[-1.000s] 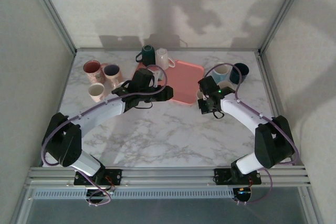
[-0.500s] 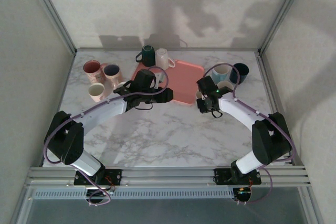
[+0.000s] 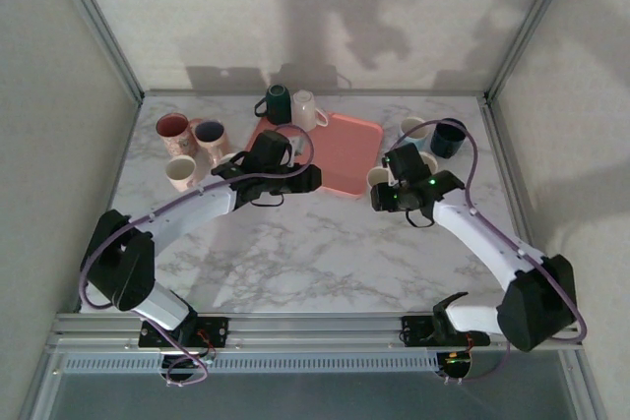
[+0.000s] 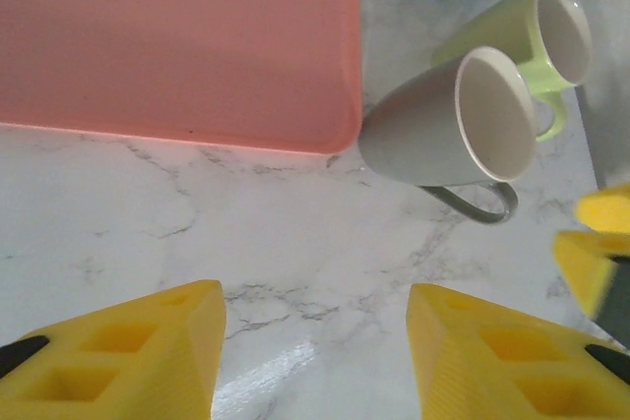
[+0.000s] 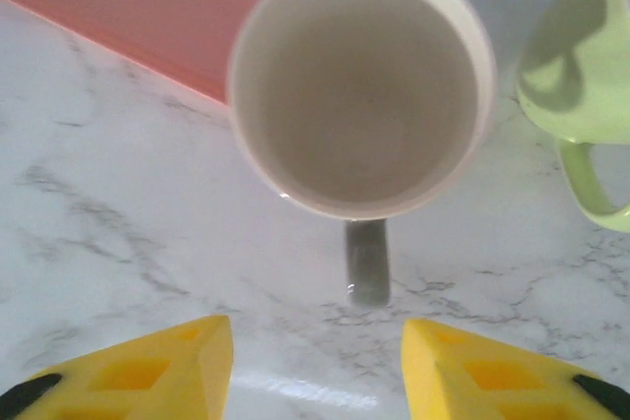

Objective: Turn the mug right side up

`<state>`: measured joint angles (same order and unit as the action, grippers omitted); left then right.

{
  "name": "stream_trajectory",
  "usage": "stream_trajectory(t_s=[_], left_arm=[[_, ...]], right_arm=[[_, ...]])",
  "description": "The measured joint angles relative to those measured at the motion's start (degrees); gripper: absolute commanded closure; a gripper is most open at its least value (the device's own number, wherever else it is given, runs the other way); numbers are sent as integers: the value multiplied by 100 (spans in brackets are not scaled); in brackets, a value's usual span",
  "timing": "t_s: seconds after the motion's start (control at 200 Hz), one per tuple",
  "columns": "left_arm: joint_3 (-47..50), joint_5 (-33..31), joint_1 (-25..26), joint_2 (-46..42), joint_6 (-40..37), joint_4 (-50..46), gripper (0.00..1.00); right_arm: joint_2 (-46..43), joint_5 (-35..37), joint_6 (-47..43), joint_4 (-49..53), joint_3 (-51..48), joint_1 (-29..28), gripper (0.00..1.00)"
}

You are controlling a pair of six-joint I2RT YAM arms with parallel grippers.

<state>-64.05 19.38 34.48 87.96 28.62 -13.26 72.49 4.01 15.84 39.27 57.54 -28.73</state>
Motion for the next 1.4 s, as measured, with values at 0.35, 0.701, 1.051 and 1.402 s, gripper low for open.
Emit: stream_trajectory(t_s=[0.35, 0.701, 1.051, 1.402], left_arm=[[-44, -728, -258, -455, 236, -83, 48], [-1515, -1191, -1014, 774, 811, -225, 45], [-3606, -1370, -929, 2723, 1432, -409, 46], [-5379, -2133, -590, 4400, 1980, -802, 47]], right_arm=[[-44, -833, 181, 214, 798, -2, 47], [802, -1298, 361, 245, 1676, 190, 47], [1287, -1875, 885, 144, 1891, 678, 47], [1290, -2061, 1246, -127, 1917, 1016, 45]])
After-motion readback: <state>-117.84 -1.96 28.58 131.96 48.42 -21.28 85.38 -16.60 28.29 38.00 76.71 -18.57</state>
